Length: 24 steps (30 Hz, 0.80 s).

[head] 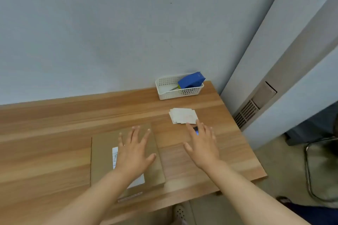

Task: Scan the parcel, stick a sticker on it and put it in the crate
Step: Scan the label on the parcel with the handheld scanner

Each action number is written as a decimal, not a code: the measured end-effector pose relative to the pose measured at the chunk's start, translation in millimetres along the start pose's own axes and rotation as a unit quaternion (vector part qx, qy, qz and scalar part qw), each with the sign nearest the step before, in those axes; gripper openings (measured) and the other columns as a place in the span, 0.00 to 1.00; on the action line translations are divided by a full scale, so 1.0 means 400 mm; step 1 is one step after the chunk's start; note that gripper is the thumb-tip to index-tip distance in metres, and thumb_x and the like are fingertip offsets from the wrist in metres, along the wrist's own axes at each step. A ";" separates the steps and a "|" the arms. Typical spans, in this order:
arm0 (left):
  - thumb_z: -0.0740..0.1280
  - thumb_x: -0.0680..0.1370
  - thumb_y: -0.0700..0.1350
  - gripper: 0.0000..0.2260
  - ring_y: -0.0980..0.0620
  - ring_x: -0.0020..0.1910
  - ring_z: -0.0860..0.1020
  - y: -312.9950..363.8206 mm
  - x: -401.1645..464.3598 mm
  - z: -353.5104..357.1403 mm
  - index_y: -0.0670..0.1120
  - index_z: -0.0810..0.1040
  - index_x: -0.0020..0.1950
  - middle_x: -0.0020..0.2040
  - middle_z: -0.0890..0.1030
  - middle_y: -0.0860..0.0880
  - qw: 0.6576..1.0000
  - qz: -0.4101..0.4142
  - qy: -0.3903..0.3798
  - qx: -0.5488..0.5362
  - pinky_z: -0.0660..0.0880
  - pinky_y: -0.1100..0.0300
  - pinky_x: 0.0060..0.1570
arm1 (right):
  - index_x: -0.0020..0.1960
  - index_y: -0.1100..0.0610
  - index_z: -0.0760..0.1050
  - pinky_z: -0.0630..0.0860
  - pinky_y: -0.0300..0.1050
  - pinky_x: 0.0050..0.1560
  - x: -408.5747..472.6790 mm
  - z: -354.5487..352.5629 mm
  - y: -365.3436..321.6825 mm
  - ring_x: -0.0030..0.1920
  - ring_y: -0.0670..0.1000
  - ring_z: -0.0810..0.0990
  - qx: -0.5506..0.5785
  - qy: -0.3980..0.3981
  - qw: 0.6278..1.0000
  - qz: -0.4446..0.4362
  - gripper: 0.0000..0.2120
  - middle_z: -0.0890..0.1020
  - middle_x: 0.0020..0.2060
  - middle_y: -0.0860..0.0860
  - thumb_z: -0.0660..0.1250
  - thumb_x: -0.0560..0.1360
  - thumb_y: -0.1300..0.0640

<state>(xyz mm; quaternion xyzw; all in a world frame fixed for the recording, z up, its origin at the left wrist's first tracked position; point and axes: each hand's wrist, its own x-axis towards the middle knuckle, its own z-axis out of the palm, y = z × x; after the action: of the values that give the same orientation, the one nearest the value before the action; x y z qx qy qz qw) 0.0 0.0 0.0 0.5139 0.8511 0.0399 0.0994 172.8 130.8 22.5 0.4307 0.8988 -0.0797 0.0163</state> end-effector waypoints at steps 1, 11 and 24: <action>0.58 0.73 0.63 0.35 0.46 0.76 0.44 0.009 0.008 0.016 0.54 0.47 0.75 0.77 0.50 0.44 1.000 -0.008 -0.018 0.004 0.38 0.40 0.70 | 0.75 0.50 0.51 0.46 0.55 0.75 0.008 0.009 0.018 0.75 0.57 0.52 0.002 -0.015 1.000 0.008 0.31 0.52 0.76 0.57 0.59 0.77 0.46; 0.49 0.68 0.67 0.40 0.46 0.75 0.42 0.060 0.098 0.194 0.48 0.50 0.75 0.77 0.48 0.41 0.998 -0.004 -0.057 0.017 0.29 0.50 0.67 | 0.74 0.52 0.55 0.57 0.50 0.70 0.098 0.140 0.223 0.69 0.57 0.61 0.040 -0.116 0.990 0.072 0.30 0.58 0.74 0.55 0.60 0.76 0.48; 0.45 0.69 0.66 0.39 0.47 0.74 0.38 0.199 0.273 0.240 0.46 0.48 0.75 0.77 0.46 0.41 1.000 -0.022 -0.004 0.015 0.27 0.49 0.67 | 0.70 0.54 0.59 0.66 0.49 0.57 0.183 0.249 0.322 0.61 0.56 0.67 0.115 -0.130 0.969 0.176 0.39 0.70 0.60 0.54 0.67 0.65 0.41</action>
<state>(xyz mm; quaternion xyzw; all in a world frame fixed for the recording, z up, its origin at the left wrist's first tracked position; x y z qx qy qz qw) 39.7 130.3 -94.4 0.4967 0.8623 0.0227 0.0956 222.8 251.0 -99.5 0.5667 0.7842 -0.2336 0.0967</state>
